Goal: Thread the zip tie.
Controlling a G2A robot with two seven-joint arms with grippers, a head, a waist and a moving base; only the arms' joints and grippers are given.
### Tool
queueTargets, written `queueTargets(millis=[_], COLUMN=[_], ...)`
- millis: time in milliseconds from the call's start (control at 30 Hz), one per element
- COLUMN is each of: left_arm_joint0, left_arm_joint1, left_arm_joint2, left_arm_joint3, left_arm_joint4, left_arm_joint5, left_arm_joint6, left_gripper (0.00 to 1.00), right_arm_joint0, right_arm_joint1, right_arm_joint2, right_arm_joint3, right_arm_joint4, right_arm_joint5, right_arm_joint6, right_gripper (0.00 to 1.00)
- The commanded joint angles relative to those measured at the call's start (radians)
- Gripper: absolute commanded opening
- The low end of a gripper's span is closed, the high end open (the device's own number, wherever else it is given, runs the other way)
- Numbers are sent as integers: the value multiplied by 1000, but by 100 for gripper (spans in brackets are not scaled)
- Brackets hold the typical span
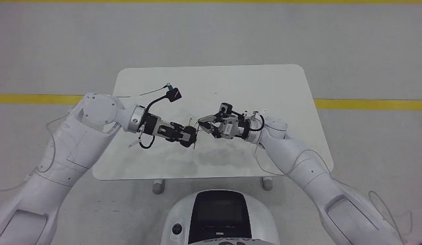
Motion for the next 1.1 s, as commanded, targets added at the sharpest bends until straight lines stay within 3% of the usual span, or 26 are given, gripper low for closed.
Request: queueTargets(millis=[0, 300, 600, 733, 833, 967, 1067], left_arm_joint0=[0, 0, 3, 45, 95, 166, 209], left_arm_joint1=[0, 0, 0, -2, -9, -31, -61], left_arm_joint2=[0, 0, 1, -19, -59, -125, -170], left_arm_joint3=[0, 0, 1, 7, -3, -10, 16], left_arm_joint4=[0, 0, -2, -69, -133, -197, -216], left_arm_joint5=[0, 0, 3, 0, 0, 0, 0], left_arm_joint6=[0, 0, 7, 109, 196, 257, 303], left_gripper=[100, 100, 100, 100, 100, 100, 100], right_arm_joint0=[-5, -31, -31, -70, -107, -148, -161], right_arm_joint1=[3, 28, 28, 26, 23, 13, 3], right_arm_joint2=[12, 81, 81, 113, 129, 133, 130], right_arm_joint3=[-6, -48, -48, -107, -146, -180, -189], right_arm_joint4=[-14, -93, -93, -61, -53, -41, -50], right_arm_joint5=[-13, -77, -77, -175, -269, -378, -463], right_arm_joint6=[-14, -77, -77, -133, -165, -231, -303], right_gripper=[0, 0, 0, 0, 0, 0, 0])
